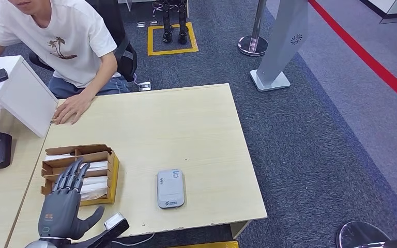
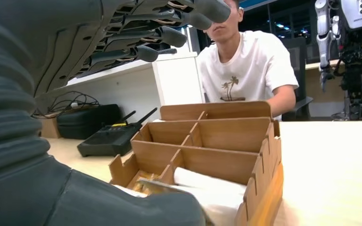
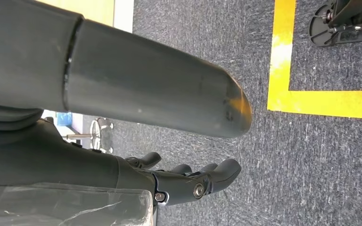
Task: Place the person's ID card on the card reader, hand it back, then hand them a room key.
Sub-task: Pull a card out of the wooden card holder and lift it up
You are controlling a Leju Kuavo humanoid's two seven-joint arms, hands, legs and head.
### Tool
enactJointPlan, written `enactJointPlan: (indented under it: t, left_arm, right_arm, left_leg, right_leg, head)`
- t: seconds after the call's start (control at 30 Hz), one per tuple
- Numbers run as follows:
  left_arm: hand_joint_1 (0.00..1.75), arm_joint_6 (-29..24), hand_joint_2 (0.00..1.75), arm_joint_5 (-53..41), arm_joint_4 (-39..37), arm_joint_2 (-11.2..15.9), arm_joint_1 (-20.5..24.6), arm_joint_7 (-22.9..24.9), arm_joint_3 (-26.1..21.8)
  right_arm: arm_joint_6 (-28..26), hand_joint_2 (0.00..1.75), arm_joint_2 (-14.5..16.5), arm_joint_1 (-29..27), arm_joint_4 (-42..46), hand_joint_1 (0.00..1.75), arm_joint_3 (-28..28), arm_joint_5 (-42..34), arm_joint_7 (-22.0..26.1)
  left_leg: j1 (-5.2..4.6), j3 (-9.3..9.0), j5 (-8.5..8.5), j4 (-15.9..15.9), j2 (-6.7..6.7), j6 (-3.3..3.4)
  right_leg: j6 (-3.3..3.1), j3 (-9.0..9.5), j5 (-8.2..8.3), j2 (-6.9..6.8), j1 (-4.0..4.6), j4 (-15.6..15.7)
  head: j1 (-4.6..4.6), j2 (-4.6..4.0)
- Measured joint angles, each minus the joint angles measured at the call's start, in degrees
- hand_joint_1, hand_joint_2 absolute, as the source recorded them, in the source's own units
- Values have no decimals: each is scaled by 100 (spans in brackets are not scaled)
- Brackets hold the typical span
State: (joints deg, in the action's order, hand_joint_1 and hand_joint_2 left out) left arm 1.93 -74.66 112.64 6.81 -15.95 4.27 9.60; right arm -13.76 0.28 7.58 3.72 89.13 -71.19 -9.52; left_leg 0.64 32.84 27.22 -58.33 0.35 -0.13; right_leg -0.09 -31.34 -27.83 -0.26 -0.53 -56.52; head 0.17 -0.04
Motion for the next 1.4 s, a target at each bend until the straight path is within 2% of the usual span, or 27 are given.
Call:
enactJointPlan:
  t: [0.3, 0.53, 1.4]
  left_arm:
    - [0, 6, 175, -251, 1, 66, -174, 142, 0]
    - [0, 45, 175, -773, 0, 158, -205, 469, 0]
    - [0, 331, 175, -967, -230, 189, 28, 423, 0]
  right_arm:
    - [2, 0, 0, 0, 0, 0, 0, 23, -5]
    - [-1, 0, 0, 1, 0, 0, 0, 79, -19]
    - [3, 0, 0, 4, 0, 0, 0, 253, -56]
  left_leg:
    - [0, 0, 0, 0, 0, 0]
    - [0, 0, 0, 0, -1, 0]
    - [0, -1, 0, 0, 0, 0]
  right_leg:
    - [0, 1, 0, -1, 0, 0]
    - [0, 1, 0, -1, 0, 0]
    - [0, 1, 0, -1, 0, 0]
  head:
    - [-2, 0]
    - [-1, 0]
    - [-1, 0]
